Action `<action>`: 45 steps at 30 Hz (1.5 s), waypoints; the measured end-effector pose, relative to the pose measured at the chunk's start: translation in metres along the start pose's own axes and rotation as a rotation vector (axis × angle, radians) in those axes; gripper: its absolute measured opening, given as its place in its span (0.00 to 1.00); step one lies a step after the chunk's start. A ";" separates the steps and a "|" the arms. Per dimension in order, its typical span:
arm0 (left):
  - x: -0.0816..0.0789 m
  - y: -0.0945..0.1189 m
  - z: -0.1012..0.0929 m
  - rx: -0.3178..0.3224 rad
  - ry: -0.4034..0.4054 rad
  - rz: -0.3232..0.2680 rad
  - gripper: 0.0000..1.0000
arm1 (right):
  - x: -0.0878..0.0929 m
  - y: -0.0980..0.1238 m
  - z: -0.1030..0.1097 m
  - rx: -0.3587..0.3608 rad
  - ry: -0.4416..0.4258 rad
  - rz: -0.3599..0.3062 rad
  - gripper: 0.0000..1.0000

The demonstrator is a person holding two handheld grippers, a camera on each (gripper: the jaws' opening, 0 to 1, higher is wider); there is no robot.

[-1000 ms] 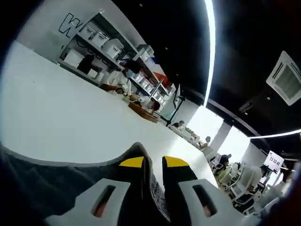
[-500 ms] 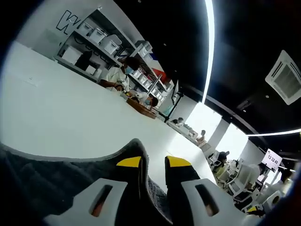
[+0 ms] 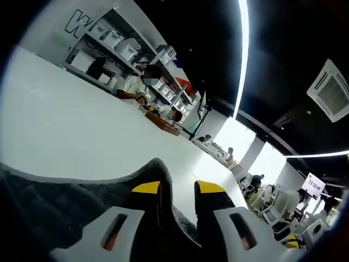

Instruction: Open the folded towel by lifting each exposed corner and separating the folded layers until the towel lies flat within the target outline without major curled edges

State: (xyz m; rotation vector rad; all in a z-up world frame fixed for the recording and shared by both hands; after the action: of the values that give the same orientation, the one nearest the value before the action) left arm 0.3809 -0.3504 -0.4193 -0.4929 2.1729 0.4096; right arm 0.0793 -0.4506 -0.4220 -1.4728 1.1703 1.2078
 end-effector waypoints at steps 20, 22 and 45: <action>0.005 0.006 -0.004 0.032 0.018 -0.001 0.32 | 0.012 0.020 -0.012 0.158 0.077 0.099 0.01; 0.006 0.007 -0.006 0.034 0.011 0.001 0.32 | 0.012 0.019 -0.011 0.133 0.065 0.099 0.01; 0.007 0.040 -0.035 0.108 -0.238 0.064 0.37 | 0.006 -0.006 0.003 -0.106 0.032 0.096 0.16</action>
State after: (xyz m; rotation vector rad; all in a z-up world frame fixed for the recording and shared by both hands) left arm 0.3338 -0.3331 -0.3999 -0.2995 1.9717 0.3636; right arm 0.0849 -0.4471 -0.4280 -1.5344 1.2265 1.3337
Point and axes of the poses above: the point that each gripper's makers call its tool centre point, and the gripper's own axes: y roughly backward along the fingers, z roughly to its left, x roughly out of its underside, the point moved 8 cm from there along y, roughly backward along the fingers, and after that the axes turned 6 degrees about -x, right-handed, at the moved point
